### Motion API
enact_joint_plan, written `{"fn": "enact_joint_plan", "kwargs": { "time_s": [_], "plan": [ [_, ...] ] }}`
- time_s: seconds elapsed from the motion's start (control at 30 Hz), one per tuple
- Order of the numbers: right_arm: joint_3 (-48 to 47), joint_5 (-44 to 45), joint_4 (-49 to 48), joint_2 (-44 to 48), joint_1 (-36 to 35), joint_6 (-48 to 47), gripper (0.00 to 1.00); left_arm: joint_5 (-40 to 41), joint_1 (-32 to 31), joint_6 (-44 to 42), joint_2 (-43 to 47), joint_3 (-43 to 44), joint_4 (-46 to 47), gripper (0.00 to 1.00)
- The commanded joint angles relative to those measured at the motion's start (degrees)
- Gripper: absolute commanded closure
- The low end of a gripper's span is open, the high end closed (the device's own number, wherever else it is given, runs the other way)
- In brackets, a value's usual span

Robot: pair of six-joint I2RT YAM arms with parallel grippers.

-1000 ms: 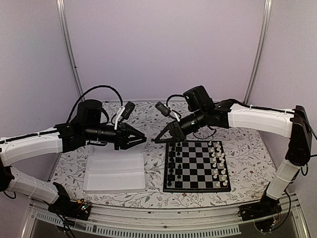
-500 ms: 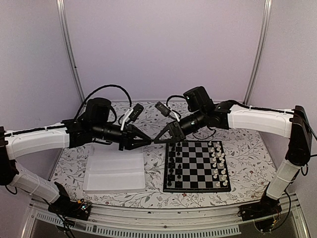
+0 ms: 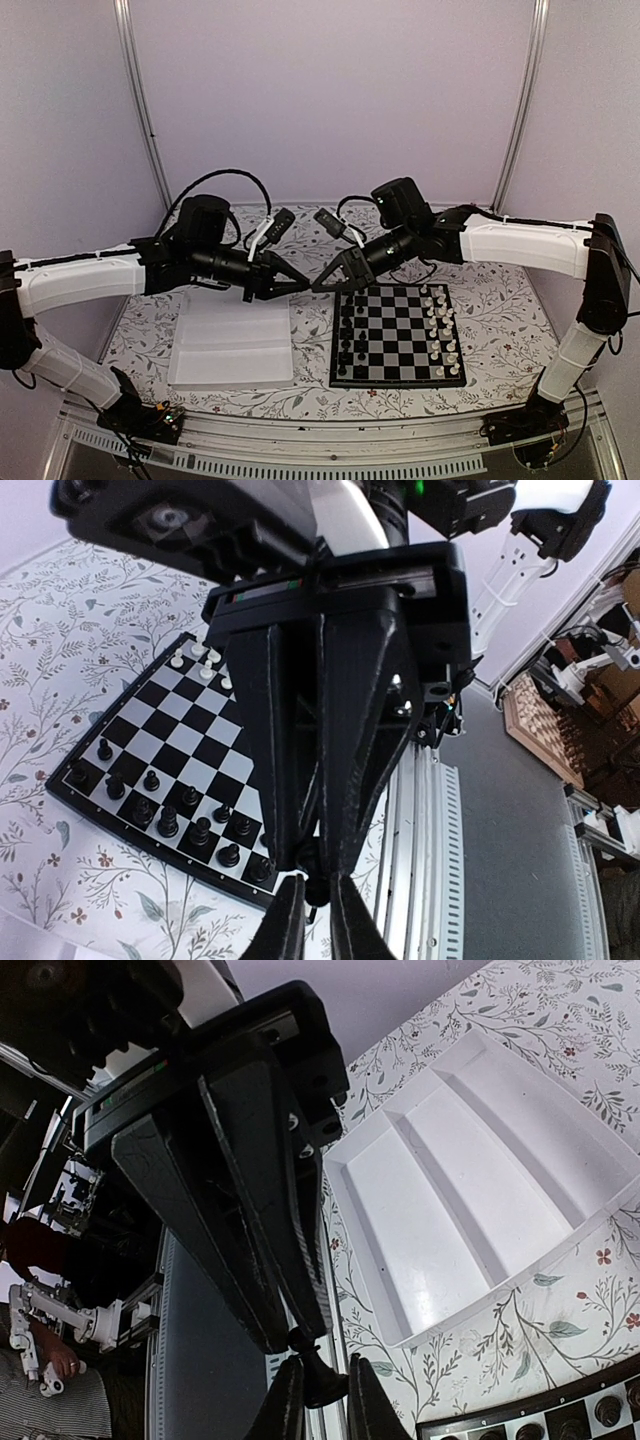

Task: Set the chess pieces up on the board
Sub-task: Place the chess piece on the chessboard.

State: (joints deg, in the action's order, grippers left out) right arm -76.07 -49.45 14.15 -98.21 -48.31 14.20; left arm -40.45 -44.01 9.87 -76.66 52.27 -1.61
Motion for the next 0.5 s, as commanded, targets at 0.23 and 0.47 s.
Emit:
{"fn": "enact_joint_plan", "kwargs": {
  "time_s": [0.23, 0.47],
  "plan": [
    [0.5, -0.6, -1.4, 2.3, 0.0, 0.5, 0.94, -0.9, -0.7, -0.4, -2.0, 1.8, -0.7, 0.87],
    [0.5, -0.6, -2.0, 2.2, 0.0, 1.0, 0.94, -1.3, -0.7, -0.2, -2.7, 2.1, -1.0, 0.84]
  ]
}}
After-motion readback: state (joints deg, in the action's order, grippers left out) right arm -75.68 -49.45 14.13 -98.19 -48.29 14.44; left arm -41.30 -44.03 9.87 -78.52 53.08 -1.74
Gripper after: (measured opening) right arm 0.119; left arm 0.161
